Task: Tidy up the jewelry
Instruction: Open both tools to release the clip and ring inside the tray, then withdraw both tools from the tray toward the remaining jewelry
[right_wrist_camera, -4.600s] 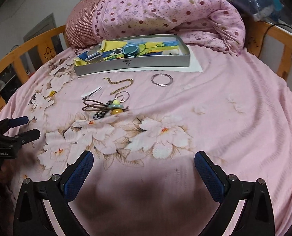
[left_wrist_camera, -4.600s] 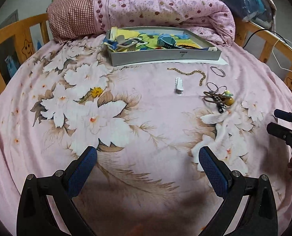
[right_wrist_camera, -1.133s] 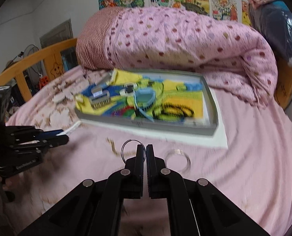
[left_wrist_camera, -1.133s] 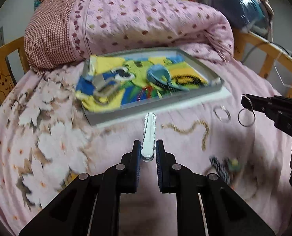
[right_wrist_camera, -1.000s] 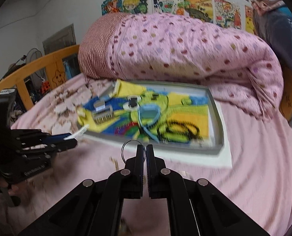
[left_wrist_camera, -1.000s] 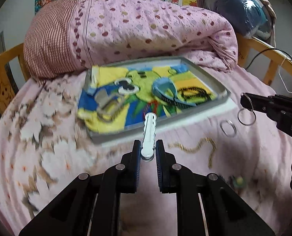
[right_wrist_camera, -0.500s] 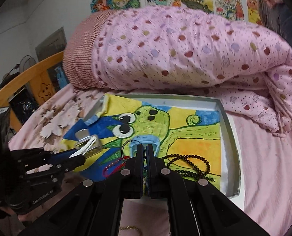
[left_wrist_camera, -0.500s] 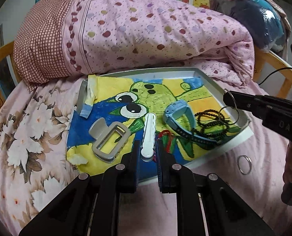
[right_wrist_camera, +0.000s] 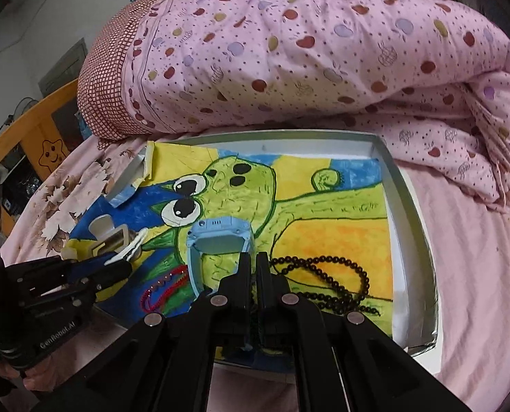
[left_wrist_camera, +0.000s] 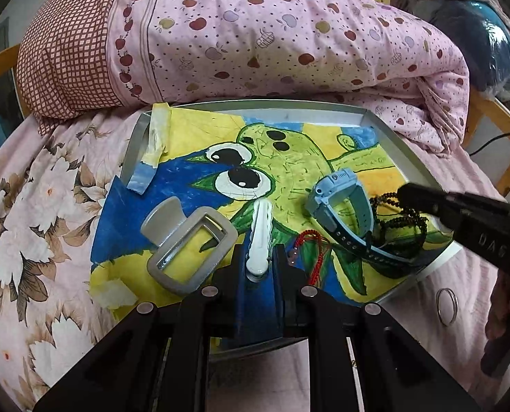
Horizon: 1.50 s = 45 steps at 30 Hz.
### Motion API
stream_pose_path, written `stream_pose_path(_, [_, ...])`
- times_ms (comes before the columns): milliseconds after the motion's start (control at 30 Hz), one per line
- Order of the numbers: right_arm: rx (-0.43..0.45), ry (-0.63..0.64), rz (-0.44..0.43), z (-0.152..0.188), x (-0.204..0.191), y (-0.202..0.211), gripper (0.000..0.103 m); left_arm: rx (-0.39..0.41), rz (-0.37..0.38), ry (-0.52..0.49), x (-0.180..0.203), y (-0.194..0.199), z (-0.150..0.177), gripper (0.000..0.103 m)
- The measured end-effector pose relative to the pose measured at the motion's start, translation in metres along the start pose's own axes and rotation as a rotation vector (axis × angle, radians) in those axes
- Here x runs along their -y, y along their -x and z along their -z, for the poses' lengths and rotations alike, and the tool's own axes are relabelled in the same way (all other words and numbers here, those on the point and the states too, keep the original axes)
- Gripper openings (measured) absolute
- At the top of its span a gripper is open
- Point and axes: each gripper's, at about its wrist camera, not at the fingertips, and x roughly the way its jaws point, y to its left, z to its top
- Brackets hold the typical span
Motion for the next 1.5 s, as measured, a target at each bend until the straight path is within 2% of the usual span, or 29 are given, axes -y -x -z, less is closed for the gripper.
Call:
stream_pose_path(167, [0.011,-0.008,0.007,0.004,0.004,0.006,0.005,0.008,0.023,0.010,0.000,0.004,-0.001,0.015])
stream_pose_path(300, [0.041,-0.026,0.018,0.004,0.009,0.019,0.009,0.051,0.029,0.012,0.003,0.017,-0.002,0.049])
stream_pose_path(367, [0.062,-0.036,0.021,0.003,0.011,0.026,0.029,0.085,0.029,0.004,0.007,0.027,-0.003,0.051])
stream_pose_path(400, [0.076,-0.041,0.020,0.003,0.012,0.031,0.033,0.092,0.026,-0.006,0.009,0.031,-0.004,0.051])
stream_pose_path(467, [0.104,-0.052,0.019,0.003,0.013,0.043,0.038,0.108,0.025,-0.016,0.013,0.038,-0.005,0.052])
stream_pose_path(500, [0.116,-0.056,0.020,0.003,0.013,0.049,0.038,0.118,0.028,-0.018,0.014,0.042,-0.006,0.055])
stream_pose_path(533, [0.124,-0.058,0.019,0.003,0.013,0.053,0.038,0.132,0.028,-0.015,0.016,0.046,-0.006,0.062])
stream_pose_path(600, [0.146,-0.064,0.024,0.003,0.013,0.066,0.050,0.157,0.027,-0.013,0.018,0.056,-0.006,0.072])
stream_pose_path(667, [0.181,-0.073,0.015,0.005,0.013,0.081,0.071,0.180,0.040,-0.010,0.019,0.067,-0.005,0.072])
stream_pose_path(700, [0.199,-0.075,0.012,0.006,0.013,0.089,0.075,0.184,0.046,-0.008,0.020,0.071,-0.005,0.073])
stream_pose_path(800, [0.236,-0.068,0.013,0.011,0.010,0.110,0.081,0.202,0.063,0.013,0.021,0.088,-0.002,0.084])
stream_pose_path(867, [0.254,-0.069,0.022,0.015,0.008,0.122,0.091,0.224,0.077,0.031,0.021,0.100,0.000,0.088])
stream_pose_path(900, [0.260,-0.073,0.017,0.018,0.007,0.128,0.091,0.230,0.081,0.036,0.022,0.105,0.001,0.094])
stream_pose_path(1000, [0.273,-0.084,0.028,0.027,0.005,0.145,0.102,0.266,0.093,0.038,0.025,0.126,0.004,0.096])
stream_pose_path(1200, [0.308,-0.114,0.042,0.051,0.005,0.180,0.103,0.299,0.080,-0.026,0.041,0.162,0.019,0.097])
stream_pose_path(1500, [0.316,-0.131,0.062,0.089,0.003,0.222,0.103,0.313,0.096,-0.039,0.055,0.199,0.056,0.098])
